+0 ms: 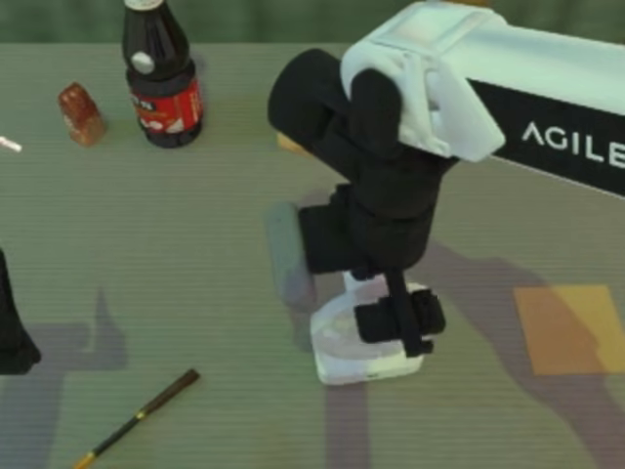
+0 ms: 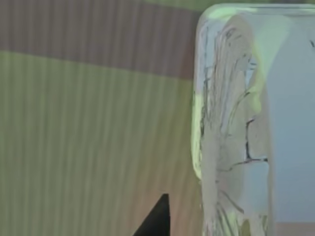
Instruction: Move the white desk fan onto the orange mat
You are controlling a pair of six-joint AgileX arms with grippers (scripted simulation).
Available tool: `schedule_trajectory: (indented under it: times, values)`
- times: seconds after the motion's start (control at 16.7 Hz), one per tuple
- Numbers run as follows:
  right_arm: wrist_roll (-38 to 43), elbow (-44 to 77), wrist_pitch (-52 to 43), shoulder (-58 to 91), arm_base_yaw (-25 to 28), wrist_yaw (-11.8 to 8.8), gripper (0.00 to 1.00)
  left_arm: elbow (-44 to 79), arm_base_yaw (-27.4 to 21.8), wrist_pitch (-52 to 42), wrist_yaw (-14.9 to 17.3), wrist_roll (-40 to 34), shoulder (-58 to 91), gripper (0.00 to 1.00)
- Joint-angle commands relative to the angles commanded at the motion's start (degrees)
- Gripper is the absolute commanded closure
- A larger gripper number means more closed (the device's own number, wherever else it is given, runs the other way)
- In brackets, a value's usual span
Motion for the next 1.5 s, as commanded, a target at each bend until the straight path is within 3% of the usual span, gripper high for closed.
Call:
schedule_trajectory:
  times: [0.36, 0.42, 0.96, 1.5]
  values:
    - [0.00, 0.00, 0.00, 0.00, 0.00, 0.00, 0.98, 0.00, 0.00, 0.00, 0.00, 0.00, 0.00, 0.00]
    - [0.00, 0.00, 0.00, 0.00, 0.00, 0.00, 1.00, 0.00, 0.00, 0.00, 0.00, 0.00, 0.00, 0.00]
    - [0.08, 0.24, -0.25, -0.34, -0.12, -0.02, 1.00, 0.00, 0.00, 0.00, 0.00, 0.00, 0.00, 0.00]
    - [0.00, 11.86, -11.54, -0.04, 0.31, -0.02, 1.00, 0.00, 0.00, 0.00, 0.00, 0.00, 0.00, 0.00]
